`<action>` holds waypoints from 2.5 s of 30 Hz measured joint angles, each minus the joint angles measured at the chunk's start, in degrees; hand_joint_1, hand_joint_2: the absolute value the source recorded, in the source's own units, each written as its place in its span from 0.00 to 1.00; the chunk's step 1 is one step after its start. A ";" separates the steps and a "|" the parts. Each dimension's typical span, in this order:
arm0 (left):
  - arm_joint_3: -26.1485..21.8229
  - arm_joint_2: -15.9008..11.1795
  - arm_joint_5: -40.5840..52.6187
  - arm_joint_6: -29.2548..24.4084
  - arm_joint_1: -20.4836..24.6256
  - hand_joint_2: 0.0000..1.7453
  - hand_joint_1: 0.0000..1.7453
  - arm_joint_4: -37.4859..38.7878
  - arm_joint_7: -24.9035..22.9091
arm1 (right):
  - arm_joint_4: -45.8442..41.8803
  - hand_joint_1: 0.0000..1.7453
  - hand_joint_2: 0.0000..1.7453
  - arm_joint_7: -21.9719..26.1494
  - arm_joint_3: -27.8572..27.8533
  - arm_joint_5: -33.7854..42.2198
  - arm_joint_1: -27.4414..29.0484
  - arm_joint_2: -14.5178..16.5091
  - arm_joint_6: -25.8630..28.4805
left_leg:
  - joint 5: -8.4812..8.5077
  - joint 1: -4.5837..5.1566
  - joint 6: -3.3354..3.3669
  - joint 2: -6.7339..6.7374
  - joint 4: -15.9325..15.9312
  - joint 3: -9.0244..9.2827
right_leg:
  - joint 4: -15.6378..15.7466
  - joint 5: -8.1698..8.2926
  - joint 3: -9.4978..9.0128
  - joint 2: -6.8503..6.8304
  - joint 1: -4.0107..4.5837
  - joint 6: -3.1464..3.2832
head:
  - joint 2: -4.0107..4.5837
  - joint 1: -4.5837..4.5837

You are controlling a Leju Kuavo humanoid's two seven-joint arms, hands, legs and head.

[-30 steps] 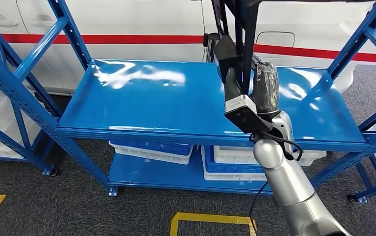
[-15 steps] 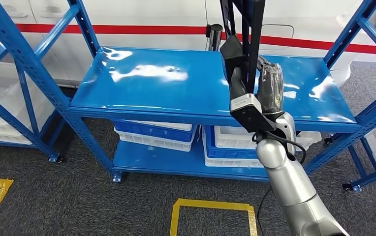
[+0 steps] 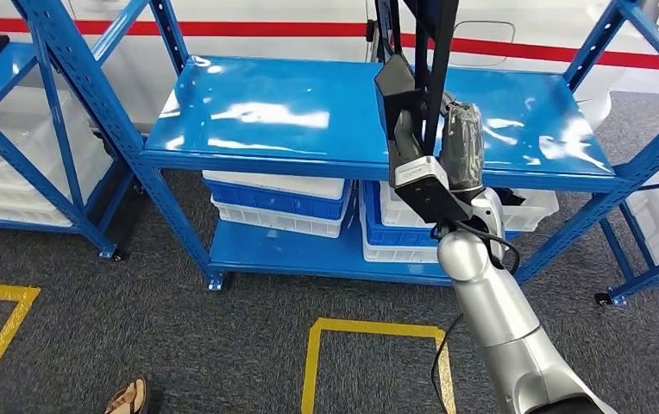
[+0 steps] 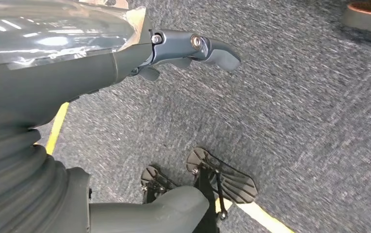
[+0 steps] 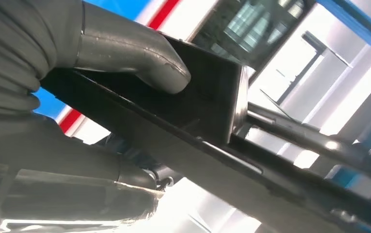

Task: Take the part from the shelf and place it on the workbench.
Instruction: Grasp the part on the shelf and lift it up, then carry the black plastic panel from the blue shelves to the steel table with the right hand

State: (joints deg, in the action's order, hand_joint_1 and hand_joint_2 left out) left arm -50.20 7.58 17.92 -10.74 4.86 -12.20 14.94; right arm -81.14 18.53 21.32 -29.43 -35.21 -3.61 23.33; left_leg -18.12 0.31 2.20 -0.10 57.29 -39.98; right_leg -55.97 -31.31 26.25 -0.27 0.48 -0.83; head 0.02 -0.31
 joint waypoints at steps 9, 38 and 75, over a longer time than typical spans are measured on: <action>-0.30 -0.01 -0.02 0.03 -0.15 1.00 0.00 0.04 0.01 | 2.30 1.00 1.00 0.14 0.01 0.16 -0.64 1.24 0.32 | -12.09 -1.79 -3.61 -0.11 17.77 -3.36 | -0.11 6.54 6.40 -0.64 -1.68 1.53 | 0.00 -0.61; -0.36 -0.35 1.36 1.04 0.90 1.00 0.00 0.05 -0.94 | 5.68 1.00 1.00 -0.40 -1.07 -1.71 -1.25 1.05 -0.82 | -12.98 -1.60 -2.62 0.07 16.00 -5.12 | -1.74 4.65 5.89 -0.11 -1.58 1.35 | 0.00 -0.37; 0.24 -0.42 3.80 0.32 2.01 1.00 0.00 0.03 -0.25 | -1.13 1.00 1.00 -1.08 -4.40 9.81 5.82 -9.04 -5.99 | -10.34 -1.16 -2.11 -0.13 3.07 9.01 | -1.86 8.68 9.90 -0.22 -0.93 0.47 | -0.01 -0.44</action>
State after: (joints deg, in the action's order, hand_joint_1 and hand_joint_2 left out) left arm -49.96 7.16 21.72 -10.43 6.87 -12.17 14.69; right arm -82.28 17.45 16.91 -19.62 -29.39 -12.66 17.34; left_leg -28.46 -0.85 0.09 -0.24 60.36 -30.96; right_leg -57.83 -22.63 36.14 -0.49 -0.46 -0.36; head 0.02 -0.75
